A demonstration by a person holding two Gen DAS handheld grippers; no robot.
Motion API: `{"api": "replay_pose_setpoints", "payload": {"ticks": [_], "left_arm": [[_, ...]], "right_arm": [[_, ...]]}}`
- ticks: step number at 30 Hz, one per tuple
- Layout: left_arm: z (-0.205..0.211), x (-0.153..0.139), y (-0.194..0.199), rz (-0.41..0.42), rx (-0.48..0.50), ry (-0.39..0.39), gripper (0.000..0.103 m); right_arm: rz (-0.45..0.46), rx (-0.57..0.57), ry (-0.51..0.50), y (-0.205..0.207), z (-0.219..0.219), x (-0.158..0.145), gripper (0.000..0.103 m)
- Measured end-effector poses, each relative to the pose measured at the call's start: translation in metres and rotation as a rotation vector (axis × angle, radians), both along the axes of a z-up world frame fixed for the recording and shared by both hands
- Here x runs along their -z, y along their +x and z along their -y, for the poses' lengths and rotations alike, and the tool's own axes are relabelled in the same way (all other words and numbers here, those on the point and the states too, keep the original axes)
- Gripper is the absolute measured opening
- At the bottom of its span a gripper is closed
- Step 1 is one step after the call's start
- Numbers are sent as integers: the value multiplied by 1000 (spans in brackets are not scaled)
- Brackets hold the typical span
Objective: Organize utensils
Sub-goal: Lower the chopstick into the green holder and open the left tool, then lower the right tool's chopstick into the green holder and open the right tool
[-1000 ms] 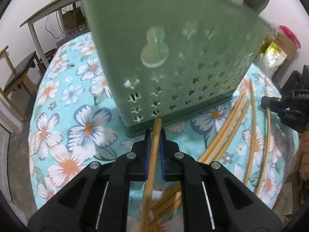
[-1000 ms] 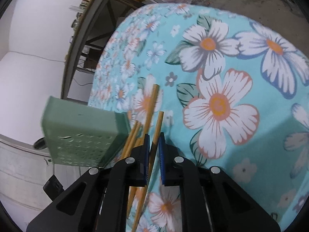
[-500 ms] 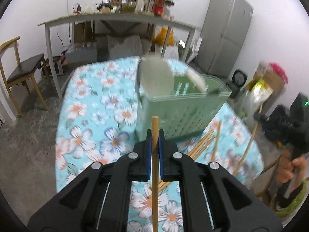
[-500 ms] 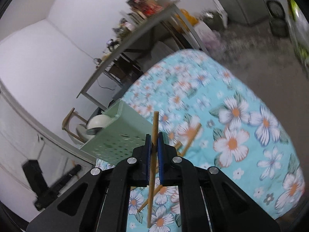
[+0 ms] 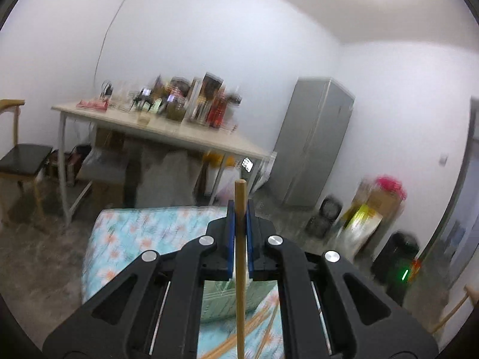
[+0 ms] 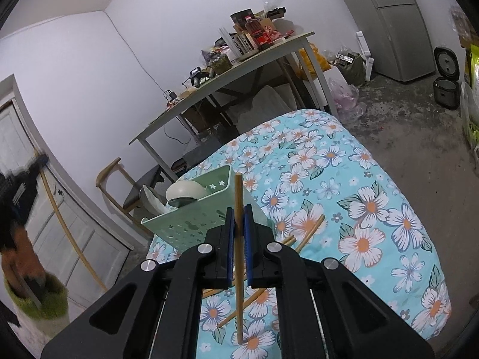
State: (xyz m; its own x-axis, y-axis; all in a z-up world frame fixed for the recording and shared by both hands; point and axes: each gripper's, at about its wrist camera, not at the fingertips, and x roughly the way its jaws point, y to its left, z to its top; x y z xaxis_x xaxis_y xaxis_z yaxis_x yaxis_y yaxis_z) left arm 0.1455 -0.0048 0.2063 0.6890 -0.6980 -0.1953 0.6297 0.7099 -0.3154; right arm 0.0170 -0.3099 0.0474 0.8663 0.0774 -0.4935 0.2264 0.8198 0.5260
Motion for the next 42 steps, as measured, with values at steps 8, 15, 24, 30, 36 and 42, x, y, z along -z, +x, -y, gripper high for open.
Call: {"api": "replay_pose_setpoints", "payload": {"ticks": [8,15,24,30,36,42], "left_arm": [[31,-14,35,91,-64,-108,6],[58,13,79,44,-116,-122,6],[78,54,107,29,-160,-89,6],[79,86,111,-48,-152,-55,6],[60,95,101,-72,-152,-56,28],[41,86,79,-35,-165,-65,47]], "right_arm": [[-9,-3,7,-2,-2,-3,6],[-20,-5,9,5,5,2,6],[-44,-5,23,13,11,10,6],[-45,-8,16,14,11,8,6],[-16,-28,-33,16,5,-6,6],[79,-86,-132,19,-13,-47,6]]}}
